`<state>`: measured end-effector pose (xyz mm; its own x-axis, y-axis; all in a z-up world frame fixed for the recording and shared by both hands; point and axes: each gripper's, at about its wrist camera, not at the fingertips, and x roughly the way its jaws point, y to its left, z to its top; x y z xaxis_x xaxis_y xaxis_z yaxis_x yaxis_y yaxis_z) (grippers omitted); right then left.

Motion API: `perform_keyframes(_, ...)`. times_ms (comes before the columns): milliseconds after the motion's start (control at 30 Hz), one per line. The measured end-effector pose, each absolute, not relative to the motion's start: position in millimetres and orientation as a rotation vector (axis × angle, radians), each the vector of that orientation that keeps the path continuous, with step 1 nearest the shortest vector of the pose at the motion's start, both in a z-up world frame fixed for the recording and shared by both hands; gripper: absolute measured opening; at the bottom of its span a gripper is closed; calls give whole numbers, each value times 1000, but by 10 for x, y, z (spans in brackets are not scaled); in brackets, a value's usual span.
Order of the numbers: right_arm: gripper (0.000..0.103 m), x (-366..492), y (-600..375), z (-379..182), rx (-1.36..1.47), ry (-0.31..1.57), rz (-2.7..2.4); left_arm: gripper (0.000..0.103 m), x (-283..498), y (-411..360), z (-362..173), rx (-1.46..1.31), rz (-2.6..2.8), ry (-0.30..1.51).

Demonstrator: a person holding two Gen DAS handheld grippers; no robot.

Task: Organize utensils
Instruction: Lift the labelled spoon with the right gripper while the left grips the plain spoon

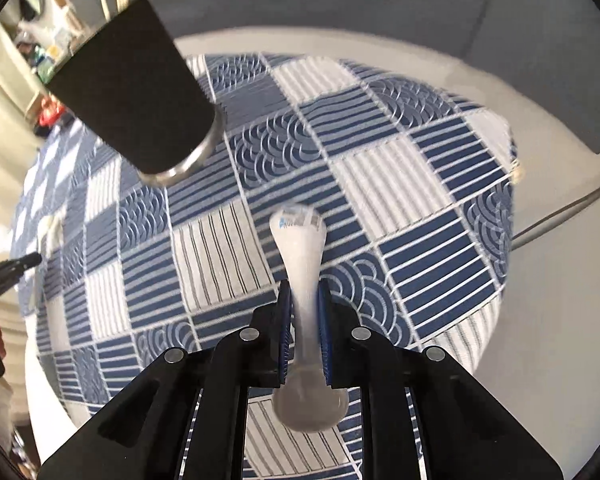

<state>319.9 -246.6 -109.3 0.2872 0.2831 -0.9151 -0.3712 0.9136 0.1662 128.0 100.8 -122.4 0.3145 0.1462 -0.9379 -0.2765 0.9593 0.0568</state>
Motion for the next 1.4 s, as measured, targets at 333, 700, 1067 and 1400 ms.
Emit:
perform_keyframes(333,12,3175,-2322,-539,-39,1066,452,7,1589,1203,-698,-85,216,1108)
perform_keyframes(700,12,3070,-1943,160,-138,927,465,2,1868,1261,-290,-59,117,1000)
perform_keyframes(1067,12,3050,-1745,210,-161,931,472,40,1901,1381,-519,-51,112,1044)
perform_keyframes(1400,12,3031,-1650,300,-185,917,477,59,1947,1381,-752,-20,119,1109)
